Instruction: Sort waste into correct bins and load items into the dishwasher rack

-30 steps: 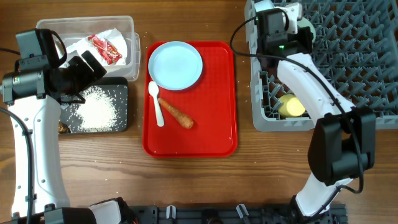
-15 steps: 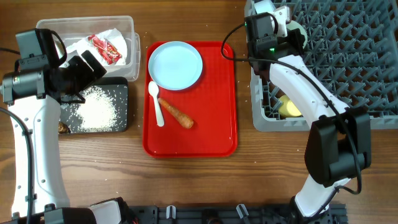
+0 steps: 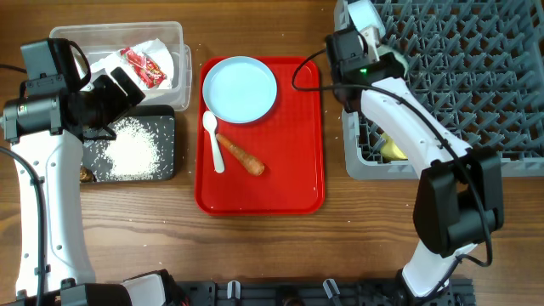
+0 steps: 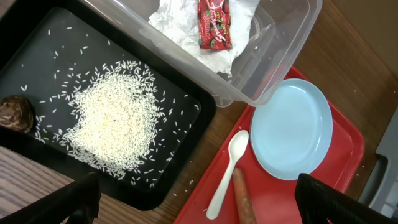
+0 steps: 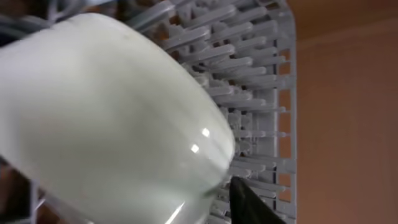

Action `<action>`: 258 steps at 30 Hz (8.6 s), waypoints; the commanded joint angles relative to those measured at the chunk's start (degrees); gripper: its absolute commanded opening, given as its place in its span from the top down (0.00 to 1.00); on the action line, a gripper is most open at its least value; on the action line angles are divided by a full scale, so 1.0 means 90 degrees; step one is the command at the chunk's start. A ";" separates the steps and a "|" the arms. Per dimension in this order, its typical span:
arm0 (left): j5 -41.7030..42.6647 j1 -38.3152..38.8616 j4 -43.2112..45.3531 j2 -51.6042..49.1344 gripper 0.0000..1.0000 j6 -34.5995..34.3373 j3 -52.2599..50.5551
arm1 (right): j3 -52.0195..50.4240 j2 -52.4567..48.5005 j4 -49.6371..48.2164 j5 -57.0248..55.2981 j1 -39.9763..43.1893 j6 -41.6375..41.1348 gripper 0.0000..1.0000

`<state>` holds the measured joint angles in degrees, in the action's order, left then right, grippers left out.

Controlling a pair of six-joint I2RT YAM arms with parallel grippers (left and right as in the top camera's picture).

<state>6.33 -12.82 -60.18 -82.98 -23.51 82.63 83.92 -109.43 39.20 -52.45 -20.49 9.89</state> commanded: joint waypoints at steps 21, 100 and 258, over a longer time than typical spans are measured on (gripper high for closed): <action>0.0073 -0.0017 0.0090 -0.0036 0.00 -0.0104 0.0010 | 0.0746 0.0935 0.0226 0.2193 -0.0384 -0.0165 0.00; -0.0095 0.4384 0.0617 -0.3213 0.31 -0.1613 -0.0957 | 0.0500 0.0646 0.0731 0.7718 0.0629 -0.2642 0.15; -0.1311 -0.0168 0.1559 -0.2533 0.84 -0.3784 -0.1324 | 0.0500 0.0644 0.1226 0.7650 0.0631 -0.2118 0.09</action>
<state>-5.13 -14.31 -48.73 -106.59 -53.06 73.38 88.79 -104.05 50.17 16.08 -14.57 -10.15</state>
